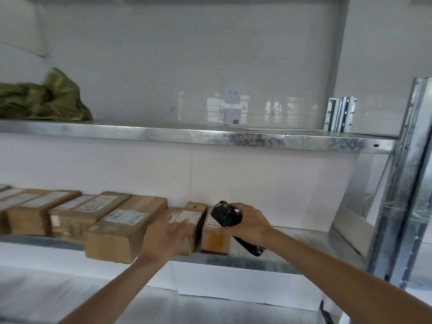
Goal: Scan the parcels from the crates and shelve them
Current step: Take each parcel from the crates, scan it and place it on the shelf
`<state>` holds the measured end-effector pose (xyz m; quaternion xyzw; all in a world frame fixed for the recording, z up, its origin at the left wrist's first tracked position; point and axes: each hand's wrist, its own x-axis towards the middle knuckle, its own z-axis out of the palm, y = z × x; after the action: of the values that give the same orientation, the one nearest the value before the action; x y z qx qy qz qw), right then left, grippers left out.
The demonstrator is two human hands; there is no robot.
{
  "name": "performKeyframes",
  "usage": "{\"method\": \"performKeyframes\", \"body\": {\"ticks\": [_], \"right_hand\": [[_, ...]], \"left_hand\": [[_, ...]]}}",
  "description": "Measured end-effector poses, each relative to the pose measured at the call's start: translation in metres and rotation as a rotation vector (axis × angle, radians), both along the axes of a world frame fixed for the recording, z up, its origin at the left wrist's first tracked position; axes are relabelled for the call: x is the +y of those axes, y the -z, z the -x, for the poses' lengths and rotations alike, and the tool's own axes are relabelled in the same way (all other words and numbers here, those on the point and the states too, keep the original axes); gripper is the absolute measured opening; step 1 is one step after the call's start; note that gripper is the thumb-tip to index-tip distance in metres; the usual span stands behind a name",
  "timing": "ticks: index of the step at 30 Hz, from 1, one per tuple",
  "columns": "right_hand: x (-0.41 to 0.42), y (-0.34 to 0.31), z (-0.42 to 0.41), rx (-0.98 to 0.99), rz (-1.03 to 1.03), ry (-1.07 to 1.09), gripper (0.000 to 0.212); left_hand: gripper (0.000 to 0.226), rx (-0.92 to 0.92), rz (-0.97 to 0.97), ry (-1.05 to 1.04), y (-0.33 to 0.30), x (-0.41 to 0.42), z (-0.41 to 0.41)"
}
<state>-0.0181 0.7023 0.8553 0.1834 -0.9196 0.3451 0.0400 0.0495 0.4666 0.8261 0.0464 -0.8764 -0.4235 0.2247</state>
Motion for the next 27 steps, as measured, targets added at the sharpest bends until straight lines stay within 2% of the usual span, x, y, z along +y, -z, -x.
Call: {"method": "performKeyframes", "body": {"ticks": [2,4,10,12,16,19,27], "right_hand": [[-0.032,-0.01,-0.013,-0.016,-0.004,-0.043,0.084],[-0.072,-0.018,-0.027,-0.017,-0.019,-0.088,0.094],[-0.223,-0.035,-0.078,-0.034,-0.092,-0.26,0.099],[-0.291,-0.036,-0.1,-0.003,-0.143,-0.329,0.094],[-0.42,-0.039,-0.161,0.015,-0.147,-0.518,0.066],[-0.508,-0.037,-0.205,0.044,-0.121,-0.623,0.073],[-0.707,-0.013,-0.322,0.06,-0.183,-0.931,0.066]], "left_hand": [[0.062,0.014,0.081,-0.038,-0.007,-0.034,-0.02],[0.061,-0.009,0.042,-0.127,-0.017,-0.073,-0.044],[0.054,0.009,0.042,-0.292,-0.027,-0.213,-0.129],[0.051,0.016,0.068,-0.383,-0.027,-0.272,-0.174],[0.064,-0.006,0.117,-0.557,-0.029,-0.378,-0.271],[0.066,-0.028,0.157,-0.679,-0.029,-0.444,-0.345],[0.066,-0.13,0.167,-1.068,-0.004,-0.575,-0.522]]}}
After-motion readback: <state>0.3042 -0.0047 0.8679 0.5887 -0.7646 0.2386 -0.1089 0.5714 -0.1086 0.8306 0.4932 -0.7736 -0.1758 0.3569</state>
